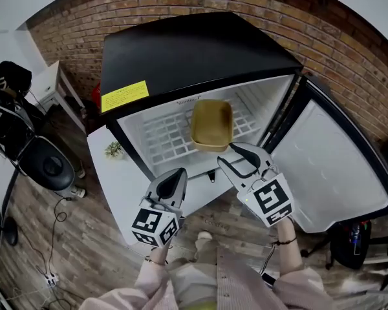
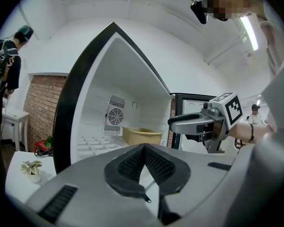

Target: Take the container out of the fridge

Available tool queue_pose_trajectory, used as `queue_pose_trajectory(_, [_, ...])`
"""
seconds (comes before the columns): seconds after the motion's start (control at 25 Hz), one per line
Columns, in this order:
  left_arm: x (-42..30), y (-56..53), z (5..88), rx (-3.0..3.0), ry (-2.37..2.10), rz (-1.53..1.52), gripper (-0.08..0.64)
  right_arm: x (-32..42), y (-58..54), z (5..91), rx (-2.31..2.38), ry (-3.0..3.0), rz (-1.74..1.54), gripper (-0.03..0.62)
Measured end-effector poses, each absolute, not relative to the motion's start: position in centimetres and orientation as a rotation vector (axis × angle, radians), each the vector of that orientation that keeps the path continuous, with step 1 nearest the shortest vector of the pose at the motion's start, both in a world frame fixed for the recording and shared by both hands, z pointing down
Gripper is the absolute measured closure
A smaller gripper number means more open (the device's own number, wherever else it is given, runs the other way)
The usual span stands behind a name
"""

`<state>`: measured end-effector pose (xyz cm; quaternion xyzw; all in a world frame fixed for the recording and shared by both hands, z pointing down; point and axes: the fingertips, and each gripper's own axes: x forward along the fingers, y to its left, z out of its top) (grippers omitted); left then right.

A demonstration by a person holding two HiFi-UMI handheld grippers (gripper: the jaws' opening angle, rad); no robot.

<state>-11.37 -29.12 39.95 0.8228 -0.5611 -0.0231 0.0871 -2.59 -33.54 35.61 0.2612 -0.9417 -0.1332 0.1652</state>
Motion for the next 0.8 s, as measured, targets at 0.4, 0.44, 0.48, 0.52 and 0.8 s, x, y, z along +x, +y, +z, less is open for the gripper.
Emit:
queue_pose_trajectory(0.4, [-10.8, -31.2, 40.0, 2.428, -1.71, -0.068, 0.571, -5.2, -35.3, 36.1, 0.371, -2.534, -0.513, 0.433])
queue_pose_trajectory(0.44, [-10.7, -31.3, 40.0, 2.427, -1.711, -0.069, 0.571, -5.4, -35.4, 36.2, 0.345, -2.521, -0.521, 0.433])
queue_pose_trajectory(0.48, [-10.7, -31.4, 40.1, 2.426, -1.712, -0.07, 0.571, -5.6, -35.4, 36.4, 0.317, -2.513, -0.523, 0.433])
queue_pose_trajectory(0.52, [-10.6, -31.5, 40.1, 2.425, -1.712, -0.071, 0.571, -5.9, -35.5, 36.5, 0.291, -2.505, -0.525, 0.433])
queue_pose_trajectory(0.8, [-10.2, -31.6, 40.5, 2.427, -1.668, -0.066, 0.571, -6.7, -35.2, 38.2, 0.11, -2.326, -0.555, 0.433])
